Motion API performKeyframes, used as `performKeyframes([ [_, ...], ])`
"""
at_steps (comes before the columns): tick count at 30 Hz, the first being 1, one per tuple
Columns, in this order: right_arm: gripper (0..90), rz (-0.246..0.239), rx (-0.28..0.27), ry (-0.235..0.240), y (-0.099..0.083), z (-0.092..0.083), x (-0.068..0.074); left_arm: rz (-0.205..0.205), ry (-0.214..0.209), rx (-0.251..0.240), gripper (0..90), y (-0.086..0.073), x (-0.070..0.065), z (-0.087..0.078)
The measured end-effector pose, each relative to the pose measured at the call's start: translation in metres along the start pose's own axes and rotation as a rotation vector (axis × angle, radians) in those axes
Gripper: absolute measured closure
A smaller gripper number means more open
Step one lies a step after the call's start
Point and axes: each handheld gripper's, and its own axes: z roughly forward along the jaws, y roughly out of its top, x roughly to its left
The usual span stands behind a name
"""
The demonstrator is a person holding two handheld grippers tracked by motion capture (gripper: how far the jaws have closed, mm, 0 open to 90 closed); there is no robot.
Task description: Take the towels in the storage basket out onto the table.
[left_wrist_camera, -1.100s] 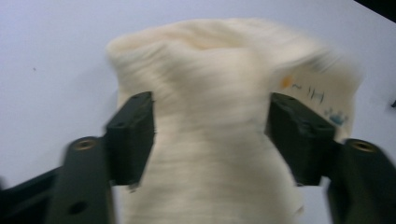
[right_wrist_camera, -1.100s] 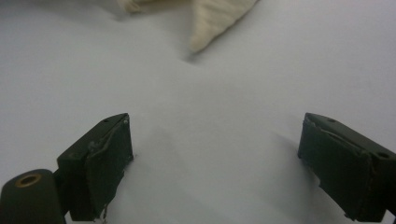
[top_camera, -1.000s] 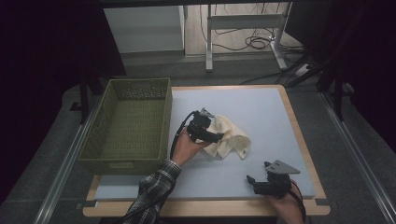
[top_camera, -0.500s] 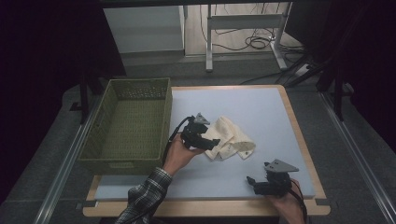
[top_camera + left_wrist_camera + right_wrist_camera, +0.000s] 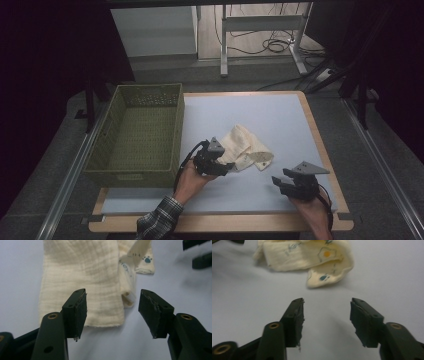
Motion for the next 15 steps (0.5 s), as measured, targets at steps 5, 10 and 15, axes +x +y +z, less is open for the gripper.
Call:
performKeyframes([
  [5, 48.6, 0.012, 0.017, -0.003, 0.015, 0.015, -0.017, 0.011, 0.012, 0.013, 30.1, -0.01, -0.003, 0.013],
  [10, 48.0, 0.056, 0.019, 0.018, 0.028, 0.034, -0.031, 0.032, 0.04, 0.034, 36.6, -0.016, -0.004, 0.024],
  [15, 56.1, 0.057, 0.034, 0.042, 0.039, 0.051, -0.034, -0.005, 0.025, 0.032, 55.8, -0.021, 0.002, 0.024],
])
